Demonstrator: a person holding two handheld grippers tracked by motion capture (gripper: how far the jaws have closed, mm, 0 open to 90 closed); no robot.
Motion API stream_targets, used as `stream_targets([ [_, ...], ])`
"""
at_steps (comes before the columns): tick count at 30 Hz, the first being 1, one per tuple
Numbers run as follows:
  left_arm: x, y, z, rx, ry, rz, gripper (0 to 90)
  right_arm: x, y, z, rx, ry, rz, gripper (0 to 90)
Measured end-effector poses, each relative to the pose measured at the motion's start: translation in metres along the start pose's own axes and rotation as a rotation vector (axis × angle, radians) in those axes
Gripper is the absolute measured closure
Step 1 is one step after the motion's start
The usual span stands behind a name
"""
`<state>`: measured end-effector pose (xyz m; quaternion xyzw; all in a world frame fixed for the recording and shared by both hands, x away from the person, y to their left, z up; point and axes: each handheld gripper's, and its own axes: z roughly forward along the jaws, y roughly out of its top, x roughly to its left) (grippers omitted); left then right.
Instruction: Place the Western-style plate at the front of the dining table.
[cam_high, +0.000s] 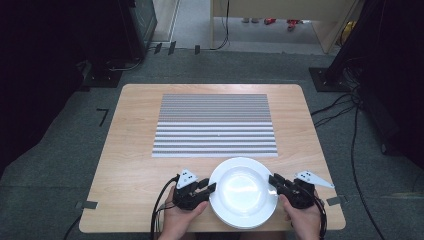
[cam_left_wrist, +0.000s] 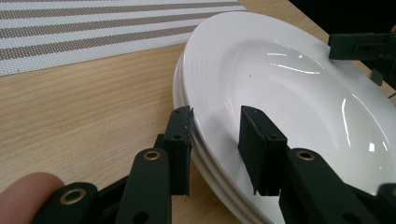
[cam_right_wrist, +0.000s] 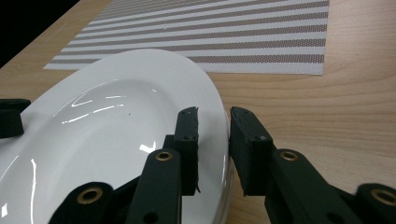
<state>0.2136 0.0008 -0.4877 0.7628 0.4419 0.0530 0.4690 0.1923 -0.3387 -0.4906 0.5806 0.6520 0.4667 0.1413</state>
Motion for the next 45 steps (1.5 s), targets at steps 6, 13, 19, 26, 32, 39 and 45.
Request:
stream_targets([
  [6, 0.0, 0.0, 0.0, 0.001, -0.004, -0.004, 65.1, 0.001, 0.001, 0.0, 0.005, 0.004, 0.046, 71.2],
  [13, 0.001, 0.0, 0.001, 0.013, -0.017, -0.011, 63.3, -0.005, 0.0, -0.004, 0.001, 0.017, 0.196, 78.9],
  [19, 0.001, 0.0, 0.0, 0.018, -0.016, -0.007, 62.4, -0.006, 0.0, -0.006, 0.019, 0.009, 0.222, 82.4],
  [26, 0.002, -0.002, 0.0, 0.01, -0.023, -0.014, 62.9, -0.01, -0.001, -0.007, 0.006, 0.036, 0.257, 83.8],
  [32, 0.002, -0.002, 0.0, 0.008, -0.031, -0.022, 61.1, -0.012, 0.001, -0.012, -0.033, 0.079, 0.289, 85.1],
  [39, 0.002, -0.002, 0.0, 0.007, -0.032, -0.026, 59.6, -0.011, 0.002, -0.012, -0.054, 0.092, 0.284, 85.2],
  [45, 0.001, -0.002, 0.0, 0.007, -0.032, -0.029, 58.8, -0.009, -0.001, -0.009, -0.071, 0.073, 0.276, 84.7],
])
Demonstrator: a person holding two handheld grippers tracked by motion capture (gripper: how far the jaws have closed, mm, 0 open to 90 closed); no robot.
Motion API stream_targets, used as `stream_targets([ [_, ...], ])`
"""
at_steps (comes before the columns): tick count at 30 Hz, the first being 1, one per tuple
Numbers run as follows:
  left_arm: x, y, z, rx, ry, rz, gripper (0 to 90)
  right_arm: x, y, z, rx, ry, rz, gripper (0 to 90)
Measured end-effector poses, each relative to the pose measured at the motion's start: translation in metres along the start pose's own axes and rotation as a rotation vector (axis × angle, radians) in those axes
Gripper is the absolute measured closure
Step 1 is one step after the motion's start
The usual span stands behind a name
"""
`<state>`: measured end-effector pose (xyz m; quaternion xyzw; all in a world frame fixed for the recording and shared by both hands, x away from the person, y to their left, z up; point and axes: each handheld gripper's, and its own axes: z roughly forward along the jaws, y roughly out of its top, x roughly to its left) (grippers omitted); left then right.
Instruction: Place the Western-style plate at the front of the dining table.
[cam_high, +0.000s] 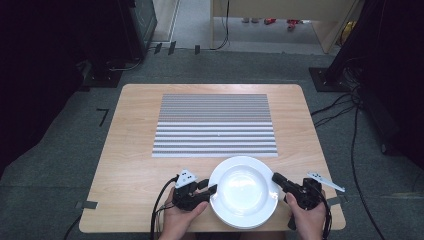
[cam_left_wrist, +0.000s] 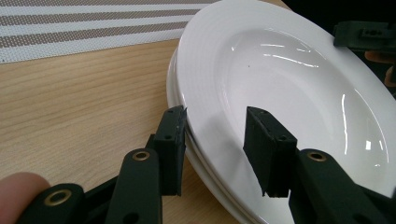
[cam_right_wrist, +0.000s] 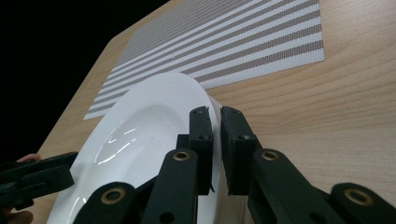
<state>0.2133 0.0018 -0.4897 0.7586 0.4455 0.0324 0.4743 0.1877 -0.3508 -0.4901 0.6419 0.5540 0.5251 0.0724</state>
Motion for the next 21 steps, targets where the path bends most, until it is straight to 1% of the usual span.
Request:
stream_targets([
  [3, 0.0, 0.0001, 0.0001, 0.001, -0.002, -0.004, 58.1, -0.0007, -0.0014, 0.0007, -0.008, 0.003, 0.01, 84.9],
  [5, 0.0, 0.0003, 0.0002, 0.001, -0.003, -0.006, 57.4, -0.0001, -0.0021, 0.0002, -0.027, 0.011, 0.006, 85.1],
  [7, -0.0004, 0.0002, 0.0004, 0.0, -0.001, -0.006, 56.4, 0.0013, -0.0023, -0.0002, -0.053, 0.028, -0.011, 85.3],
  [9, -0.0008, 0.0001, 0.0005, -0.001, -0.002, -0.004, 55.4, 0.0015, -0.0017, -0.0004, -0.063, 0.045, -0.008, 85.2],
  [11, -0.0014, 0.0, 0.0006, 0.0, 0.0, 0.003, 55.2, -0.0003, -0.0009, -0.0005, -0.042, 0.038, 0.007, 85.2],
  [14, -0.0029, -0.0004, 0.0008, -0.001, 0.015, 0.017, 56.2, -0.0036, -0.0023, 0.0013, -0.009, 0.006, 0.017, 85.0],
  [18, -0.0035, -0.0007, 0.0009, -0.001, 0.022, 0.024, 57.4, -0.0044, -0.0015, 0.0006, 0.002, 0.007, 0.033, 84.9],
  [21, -0.0038, -0.0009, 0.0007, -0.001, 0.026, 0.03, 57.6, -0.0069, -0.0009, -0.0007, 0.026, 0.013, 0.055, 83.1],
])
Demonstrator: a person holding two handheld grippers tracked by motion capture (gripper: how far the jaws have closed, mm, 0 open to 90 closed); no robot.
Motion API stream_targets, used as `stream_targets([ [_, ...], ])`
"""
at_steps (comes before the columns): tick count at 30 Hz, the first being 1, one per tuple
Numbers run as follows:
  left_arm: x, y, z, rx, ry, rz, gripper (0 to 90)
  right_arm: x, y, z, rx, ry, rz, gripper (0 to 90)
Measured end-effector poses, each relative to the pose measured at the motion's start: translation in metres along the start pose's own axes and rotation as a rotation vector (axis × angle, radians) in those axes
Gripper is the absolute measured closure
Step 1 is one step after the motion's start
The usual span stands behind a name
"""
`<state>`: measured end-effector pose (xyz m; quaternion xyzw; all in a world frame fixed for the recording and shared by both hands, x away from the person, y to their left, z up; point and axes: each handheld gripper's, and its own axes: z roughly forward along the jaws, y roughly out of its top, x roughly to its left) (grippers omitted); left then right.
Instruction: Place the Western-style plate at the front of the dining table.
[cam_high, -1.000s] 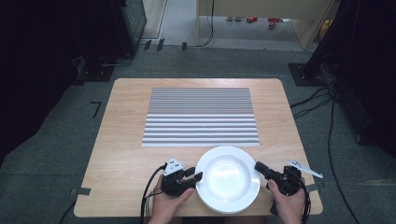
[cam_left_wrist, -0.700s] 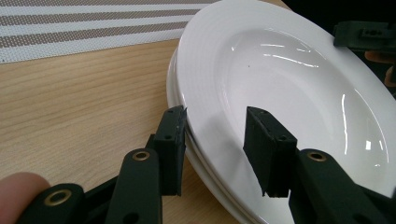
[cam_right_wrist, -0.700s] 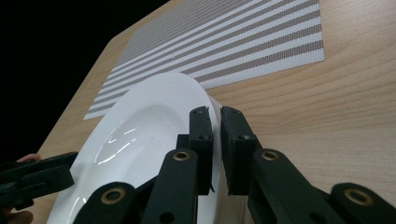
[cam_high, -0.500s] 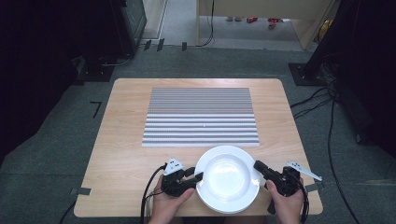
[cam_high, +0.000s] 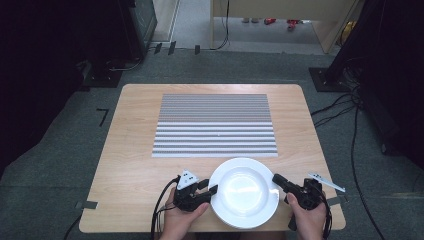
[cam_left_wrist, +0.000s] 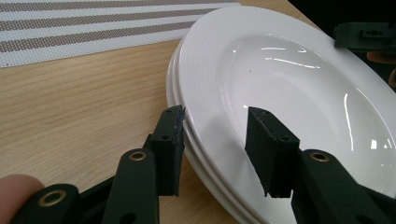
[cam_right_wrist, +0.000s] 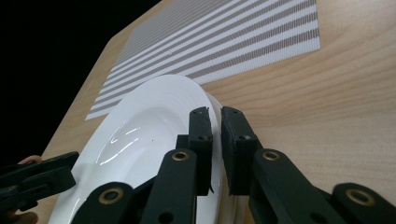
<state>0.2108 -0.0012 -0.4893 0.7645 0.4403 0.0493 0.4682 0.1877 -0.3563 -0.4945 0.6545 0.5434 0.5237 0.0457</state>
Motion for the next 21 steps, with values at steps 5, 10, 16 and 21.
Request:
stream_targets([
  [5, 0.001, -0.001, 0.001, 0.018, -0.005, -0.002, 56.8, -0.009, -0.001, -0.008, 0.019, 0.043, 0.07, 80.8],
  [10, 0.002, -0.001, 0.001, 0.021, -0.017, -0.014, 53.2, -0.007, 0.0, -0.017, 0.019, 0.064, 0.087, 80.4],
  [16, 0.0, -0.001, 0.0, 0.02, -0.009, -0.008, 54.6, -0.013, -0.003, -0.016, 0.022, 0.057, 0.1, 80.5],
  [21, 0.001, -0.001, -0.001, 0.02, -0.016, -0.009, 55.1, -0.012, -0.005, -0.013, 0.045, 0.065, 0.102, 80.1],
])
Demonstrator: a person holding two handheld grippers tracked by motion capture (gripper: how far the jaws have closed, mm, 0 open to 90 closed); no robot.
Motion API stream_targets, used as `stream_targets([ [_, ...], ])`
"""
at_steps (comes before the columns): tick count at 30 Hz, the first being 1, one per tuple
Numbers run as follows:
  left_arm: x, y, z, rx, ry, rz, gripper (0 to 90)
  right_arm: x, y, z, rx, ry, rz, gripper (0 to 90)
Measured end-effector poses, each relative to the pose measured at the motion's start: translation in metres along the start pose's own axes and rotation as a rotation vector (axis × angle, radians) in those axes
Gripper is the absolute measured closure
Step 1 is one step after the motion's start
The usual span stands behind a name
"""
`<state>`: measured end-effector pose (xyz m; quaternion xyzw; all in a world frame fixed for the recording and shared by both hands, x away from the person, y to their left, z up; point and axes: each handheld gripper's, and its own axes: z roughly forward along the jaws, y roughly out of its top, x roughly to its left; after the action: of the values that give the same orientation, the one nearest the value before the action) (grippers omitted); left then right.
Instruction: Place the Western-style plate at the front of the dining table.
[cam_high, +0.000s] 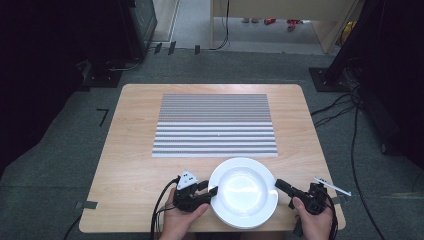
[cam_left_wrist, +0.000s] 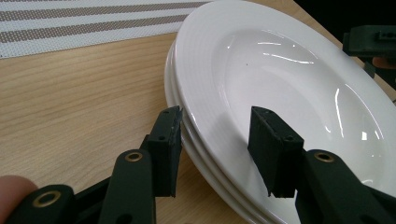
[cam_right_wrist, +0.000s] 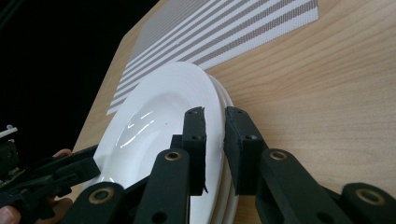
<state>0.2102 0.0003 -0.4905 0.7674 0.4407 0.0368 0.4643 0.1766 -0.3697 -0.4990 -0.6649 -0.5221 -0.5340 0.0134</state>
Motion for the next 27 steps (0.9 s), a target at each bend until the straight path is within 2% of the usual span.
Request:
stream_targets([
  [7, 0.0001, -0.0002, -0.0005, 0.002, -0.001, -0.003, 55.4, -0.0014, -0.0013, 0.0026, 0.023, 0.001, 0.023, 80.8],
  [11, 0.0005, -0.0005, 0.0, 0.003, -0.002, -0.011, 55.3, 0.0002, -0.0006, 0.0019, 0.03, -0.013, 0.012, 82.8],
  [15, 0.0007, -0.001, 0.0006, 0.005, 0.001, -0.014, 55.1, 0.0025, -0.0019, 0.0047, 0.039, 0.044, 0.055, 82.4],
  [16, 0.0006, -0.001, 0.0007, 0.005, 0.001, -0.015, 55.0, 0.0039, -0.0032, 0.0054, 0.029, 0.04, 0.055, 82.1],
  [19, 0.0002, -0.0011, 0.0011, 0.006, 0.001, -0.017, 54.5, 0.0052, -0.004, 0.0068, 0.022, 0.025, 0.042, 81.9],
  [21, 0.0001, -0.0013, 0.0014, 0.005, 0.001, -0.022, 53.9, 0.0046, -0.0041, 0.0068, 0.018, 0.035, 0.048, 82.2],
  [25, -0.0001, -0.002, 0.0021, 0.0, 0.0, -0.031, 52.5, 0.0057, -0.0063, 0.0093, -0.028, 0.053, 0.004, 82.0],
  [27, -0.0002, -0.0022, 0.0025, 0.0, 0.0, -0.033, 51.8, 0.006, -0.007, 0.0105, -0.058, 0.085, -0.016, 82.3],
])
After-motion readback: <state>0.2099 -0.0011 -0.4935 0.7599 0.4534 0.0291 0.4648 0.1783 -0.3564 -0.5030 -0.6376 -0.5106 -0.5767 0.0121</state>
